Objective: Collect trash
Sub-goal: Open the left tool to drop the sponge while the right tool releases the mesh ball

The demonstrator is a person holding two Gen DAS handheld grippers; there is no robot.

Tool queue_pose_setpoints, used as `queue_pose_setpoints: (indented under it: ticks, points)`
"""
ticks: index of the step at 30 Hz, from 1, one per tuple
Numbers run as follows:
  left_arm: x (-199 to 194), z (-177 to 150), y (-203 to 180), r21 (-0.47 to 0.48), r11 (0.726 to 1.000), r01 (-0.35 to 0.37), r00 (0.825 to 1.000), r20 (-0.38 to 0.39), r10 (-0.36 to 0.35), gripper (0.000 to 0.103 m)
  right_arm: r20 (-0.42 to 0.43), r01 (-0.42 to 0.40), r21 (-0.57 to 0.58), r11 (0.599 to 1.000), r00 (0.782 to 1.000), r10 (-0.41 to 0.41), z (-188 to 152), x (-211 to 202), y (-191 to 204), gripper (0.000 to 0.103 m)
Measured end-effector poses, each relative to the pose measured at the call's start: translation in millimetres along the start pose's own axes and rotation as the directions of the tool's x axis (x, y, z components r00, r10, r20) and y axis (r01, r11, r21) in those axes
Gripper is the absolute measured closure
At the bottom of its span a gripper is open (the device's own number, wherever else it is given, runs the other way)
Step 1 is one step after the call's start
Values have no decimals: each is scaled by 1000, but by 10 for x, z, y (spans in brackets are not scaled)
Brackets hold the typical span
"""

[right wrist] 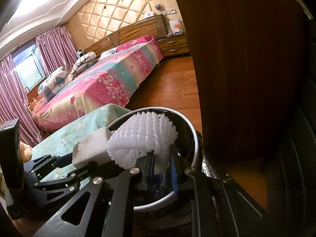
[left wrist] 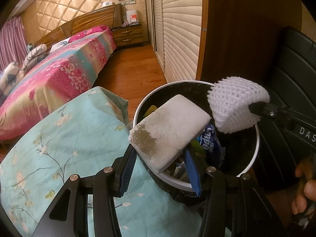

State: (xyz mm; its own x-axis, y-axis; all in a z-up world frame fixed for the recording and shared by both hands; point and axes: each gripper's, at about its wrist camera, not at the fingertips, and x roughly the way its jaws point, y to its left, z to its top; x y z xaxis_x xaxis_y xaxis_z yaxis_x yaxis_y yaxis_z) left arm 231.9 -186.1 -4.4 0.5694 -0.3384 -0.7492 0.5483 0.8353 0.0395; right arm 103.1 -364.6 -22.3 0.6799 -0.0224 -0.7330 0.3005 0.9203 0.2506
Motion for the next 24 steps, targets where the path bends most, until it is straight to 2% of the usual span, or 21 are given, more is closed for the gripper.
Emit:
queue_pose_setpoints:
  ticks: [20, 23, 24]
  points:
    - [-17, 48, 32, -13, 1000, 12, 1000, -12, -12, 50, -34, 11, -12, 1000, 999, -11, 45, 115, 18, 84]
    - [-47, 21, 69, -27, 1000, 11, 1000, -13, -11, 46, -34, 24, -21, 999, 999, -24, 48, 99, 15, 74]
    - [-48, 9, 78, -32, 999, 9, 1000, -14, -10, 43, -36, 28, -26, 999, 999, -29, 44, 97, 19, 64]
